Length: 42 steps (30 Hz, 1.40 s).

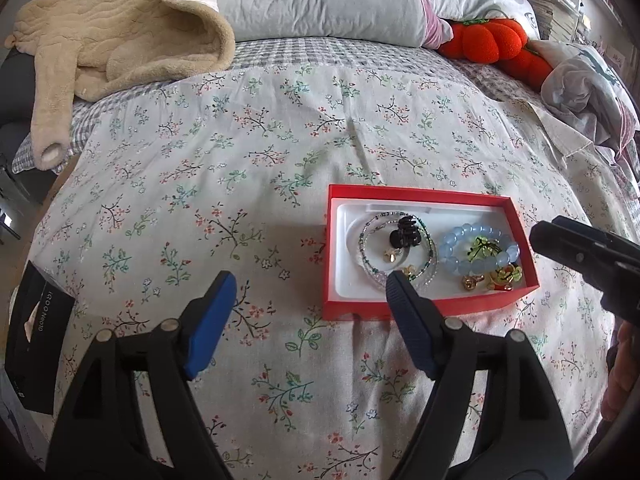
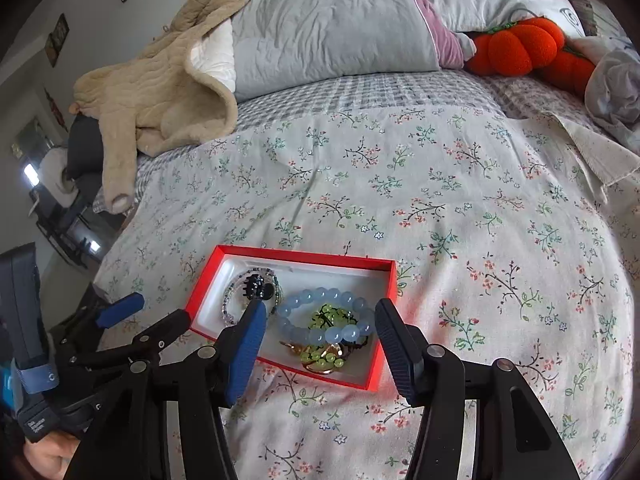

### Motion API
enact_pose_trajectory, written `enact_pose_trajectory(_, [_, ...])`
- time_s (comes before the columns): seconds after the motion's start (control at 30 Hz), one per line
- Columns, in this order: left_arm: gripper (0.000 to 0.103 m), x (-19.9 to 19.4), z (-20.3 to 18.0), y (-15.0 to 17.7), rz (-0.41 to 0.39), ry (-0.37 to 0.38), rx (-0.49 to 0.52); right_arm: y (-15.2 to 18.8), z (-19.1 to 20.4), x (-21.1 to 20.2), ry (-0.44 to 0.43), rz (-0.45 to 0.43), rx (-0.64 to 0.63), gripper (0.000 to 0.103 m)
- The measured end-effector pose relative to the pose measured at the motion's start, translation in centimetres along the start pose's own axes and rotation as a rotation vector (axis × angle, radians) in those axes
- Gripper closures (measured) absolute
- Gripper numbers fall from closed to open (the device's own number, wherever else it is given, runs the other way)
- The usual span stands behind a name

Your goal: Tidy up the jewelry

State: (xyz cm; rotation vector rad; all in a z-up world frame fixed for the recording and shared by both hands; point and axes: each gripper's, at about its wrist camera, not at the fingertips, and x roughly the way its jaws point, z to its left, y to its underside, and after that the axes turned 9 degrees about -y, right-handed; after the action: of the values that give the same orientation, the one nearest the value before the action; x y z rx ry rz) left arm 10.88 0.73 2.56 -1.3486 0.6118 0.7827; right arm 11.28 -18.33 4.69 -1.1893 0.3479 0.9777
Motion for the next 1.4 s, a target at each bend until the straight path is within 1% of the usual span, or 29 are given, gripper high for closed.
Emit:
enact_pose_trajectory(0.07, [0.023,-0.2,0.4,0.3,0.007,-0.011,-0.006,0.6,0.1,-0.6,0.021,0.014,-0.006,0.045])
enact_pose_trajectory(0.1, [0.020,-0.3,0.5,0.5,0.012,-0.018,-0.008,0.9,0.0,-1.0,0.029,0.020,-0.005,0.043])
enact_pose_trajectory(0.17, [0.017,-0.5,0.7,1.0,0.022,-0.028,0.000,1.5,-0.2,-1.8,0.043,0.017,0.009,0.036])
enact_pose_trajectory(0.2, [0.013,-0.7,0.8,1.2,0.028,-0.035,0.006,1.7,-0.2,-2.2,0.053,0.014,0.012,0.031])
enact_pose_trajectory(0.23, [0.010,-0.9,0.9,1.4,0.032,-0.045,0.011,2.0,-0.2,-2.6,0.064,0.013,0.015,0.028])
enact_pose_trajectory(0.27, [0.004,-1.1,0.9,1.6,0.034,-0.050,0.013,2.2,-0.2,-2.9,0.072,0.011,0.016,0.027])
enact_pose_trajectory(0.3, [0.001,-1.4,1.0,1.8,0.031,-0.052,0.014,2.5,-0.1,-3.2,0.076,0.010,0.015,0.024])
enact_pose_trajectory(0.4, [0.001,-2.2,0.9,2.4,0.029,-0.051,0.044,3.4,0.5,-3.8,0.103,0.031,-0.007,0.012])
enact_pose_trajectory(0.47, [0.001,-2.6,0.9,2.9,0.038,-0.049,0.058,4.2,1.0,-4.0,0.134,0.039,-0.028,0.010])
enact_pose_trajectory(0.53, [0.001,-2.8,0.9,3.5,0.059,-0.033,0.057,5.0,1.2,-4.0,0.165,0.059,-0.033,0.000])
enact_pose_trajectory(0.63, [0.001,-3.2,0.9,4.1,0.090,0.002,0.038,5.9,1.4,-4.0,0.199,0.084,-0.018,0.000])
enact_pose_trajectory(0.87, [0.001,-4.2,0.2,5.1,0.093,0.027,0.043,7.0,1.9,-3.8,0.217,0.107,0.001,0.000])
enact_pose_trajectory(1.4, [0.001,-3.9,0.1,5.3,0.102,0.027,0.049,7.1,1.7,-3.2,0.230,0.128,0.007,0.000])
